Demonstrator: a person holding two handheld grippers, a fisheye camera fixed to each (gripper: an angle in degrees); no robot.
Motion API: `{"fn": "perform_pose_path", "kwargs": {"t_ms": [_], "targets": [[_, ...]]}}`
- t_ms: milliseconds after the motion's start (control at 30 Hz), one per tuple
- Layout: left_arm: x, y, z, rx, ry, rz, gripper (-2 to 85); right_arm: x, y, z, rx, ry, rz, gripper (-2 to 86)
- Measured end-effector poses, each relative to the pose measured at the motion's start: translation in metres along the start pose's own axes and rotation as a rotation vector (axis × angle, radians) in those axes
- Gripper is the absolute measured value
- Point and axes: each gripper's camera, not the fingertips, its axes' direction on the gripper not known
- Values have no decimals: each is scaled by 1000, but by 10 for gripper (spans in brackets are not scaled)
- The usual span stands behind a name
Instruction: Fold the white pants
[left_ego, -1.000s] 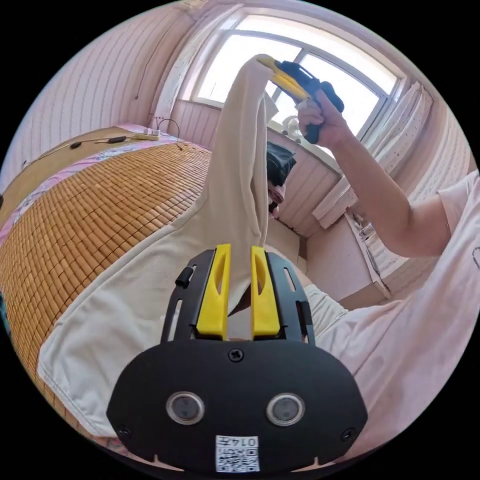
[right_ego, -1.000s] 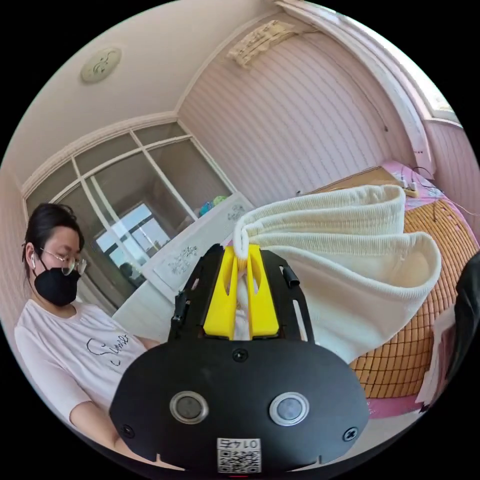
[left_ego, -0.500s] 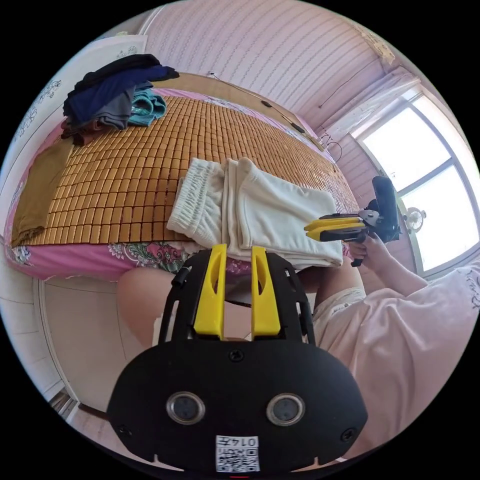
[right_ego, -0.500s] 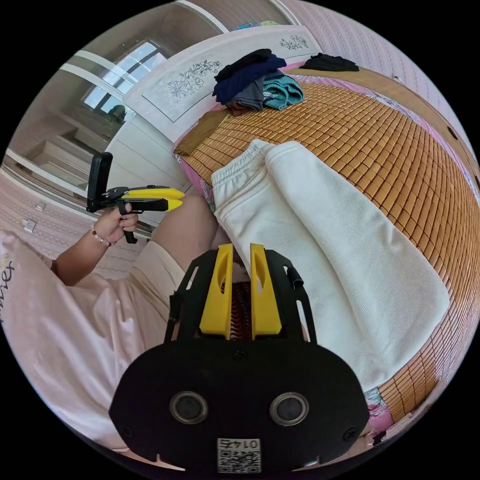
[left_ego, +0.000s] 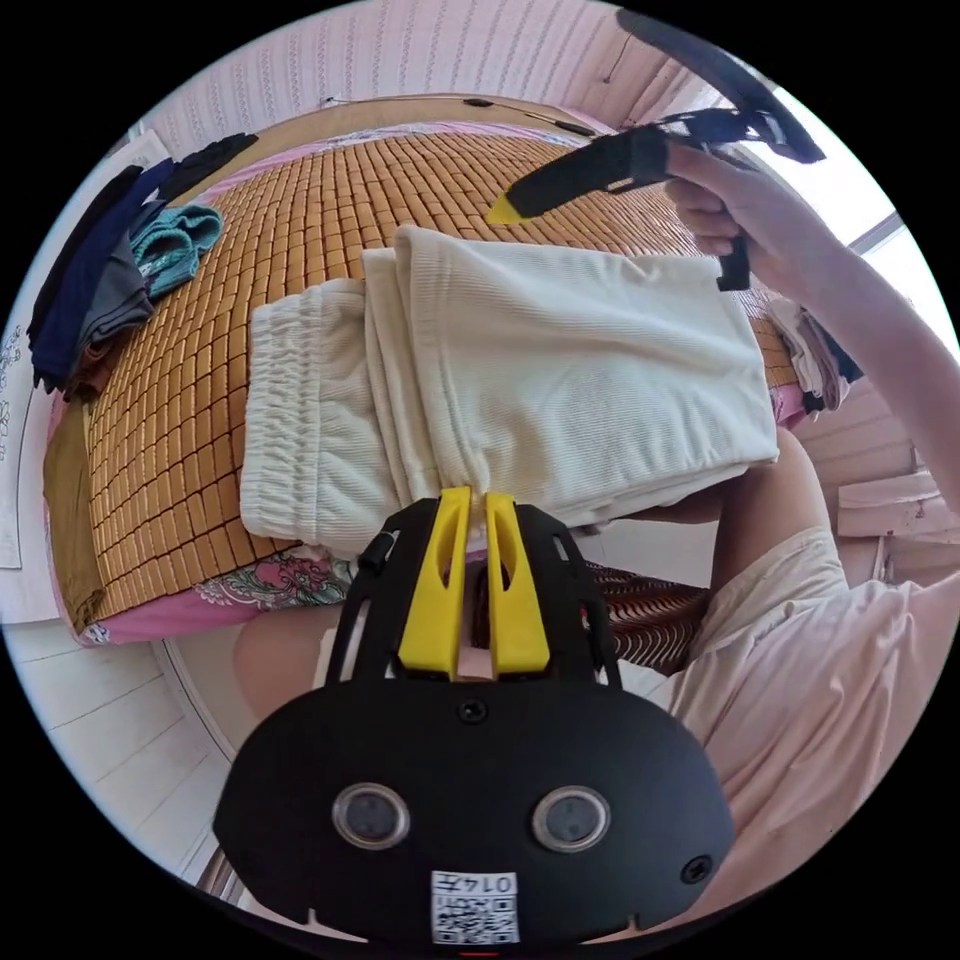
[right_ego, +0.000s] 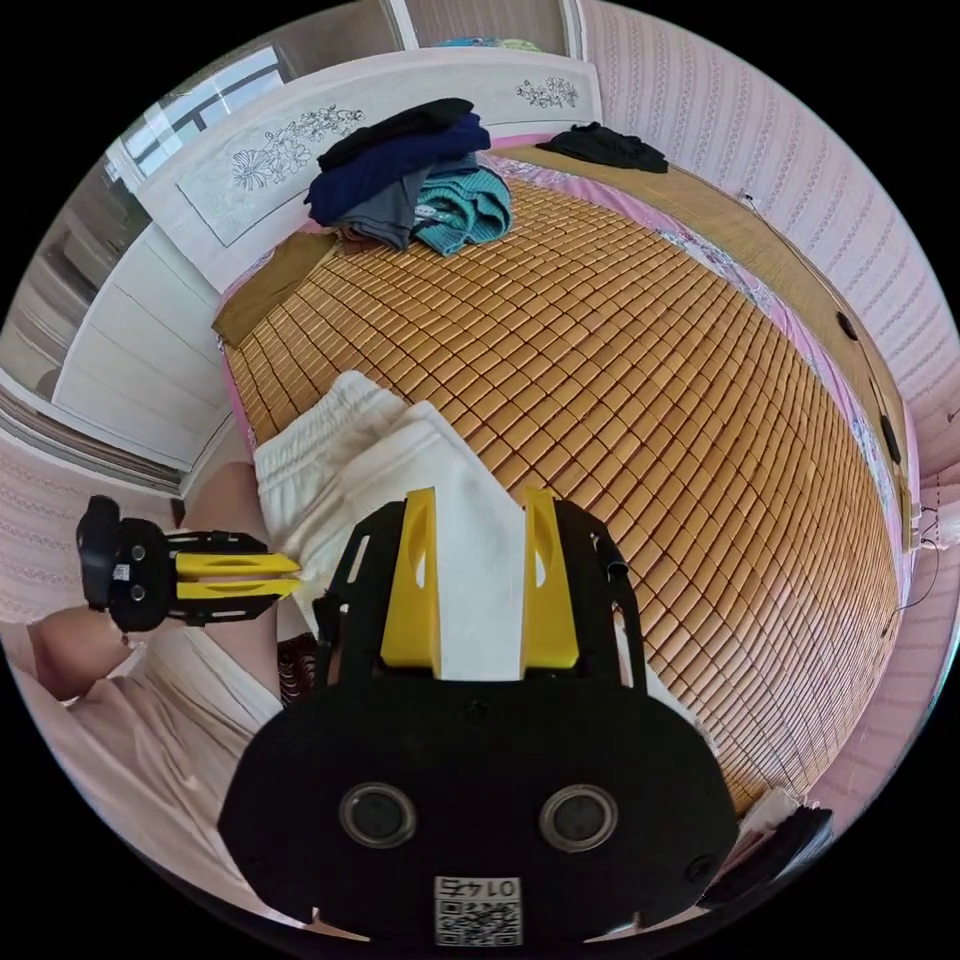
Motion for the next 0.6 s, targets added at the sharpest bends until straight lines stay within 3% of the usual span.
{"fn": "perform_pose_path", "kwargs": {"t_ms": [100, 167, 400, 600], "targets": [[-3, 9, -30, 64, 54, -15, 0, 0, -15, 41, -167, -26, -64, 76], [-7, 17, -49, 106, 91, -27, -4, -6, -12, 38, -117, 34, -127, 24], [-19, 39, -94, 159, 102, -77, -5, -4, -17, -6, 37, 17, -205, 7], [-36, 21, -32, -38, 49, -94, 20, 23, -46, 66, -99, -31, -128, 55]]}}
